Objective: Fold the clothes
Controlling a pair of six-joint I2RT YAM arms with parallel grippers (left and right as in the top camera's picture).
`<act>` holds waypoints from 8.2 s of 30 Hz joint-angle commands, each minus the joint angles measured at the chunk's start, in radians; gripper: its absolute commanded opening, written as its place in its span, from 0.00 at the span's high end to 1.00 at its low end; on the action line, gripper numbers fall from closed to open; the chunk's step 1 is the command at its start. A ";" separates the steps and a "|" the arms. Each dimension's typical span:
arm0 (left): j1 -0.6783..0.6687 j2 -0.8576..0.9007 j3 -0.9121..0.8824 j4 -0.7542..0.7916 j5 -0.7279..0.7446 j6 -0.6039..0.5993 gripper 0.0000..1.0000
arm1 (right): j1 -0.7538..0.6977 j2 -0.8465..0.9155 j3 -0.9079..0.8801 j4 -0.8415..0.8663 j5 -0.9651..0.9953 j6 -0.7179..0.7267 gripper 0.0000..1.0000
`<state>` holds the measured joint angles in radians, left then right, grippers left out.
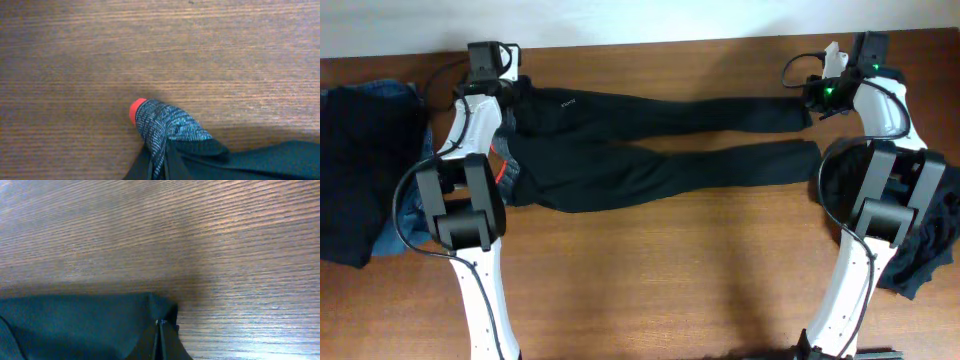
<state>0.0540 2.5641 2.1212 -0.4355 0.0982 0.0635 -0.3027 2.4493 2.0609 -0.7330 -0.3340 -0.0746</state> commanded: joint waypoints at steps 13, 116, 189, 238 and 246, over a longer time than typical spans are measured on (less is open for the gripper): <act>0.008 0.022 0.401 -0.252 -0.106 -0.006 0.96 | -0.052 -0.003 0.216 0.026 -0.121 -0.155 0.96; 0.082 -0.584 -0.741 -0.111 -0.102 0.069 0.01 | -0.131 -0.583 -0.734 -0.126 -0.014 -0.079 0.09; 0.194 -0.618 -0.737 -0.356 -0.054 -0.041 1.00 | -0.205 -0.446 -0.721 -0.040 -0.056 -0.075 0.96; 0.014 -0.612 -0.595 -0.412 0.113 -0.041 0.01 | 0.110 -0.445 -0.329 -0.410 -0.047 0.026 0.33; -0.071 -0.517 -0.596 -0.334 0.040 -0.041 0.01 | 0.193 -0.444 -0.479 -0.257 0.013 0.038 0.79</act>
<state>-0.0063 1.9873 1.5139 -0.7860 0.1570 0.0071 -0.1143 2.0022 1.6409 -1.0157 -0.3477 -0.0399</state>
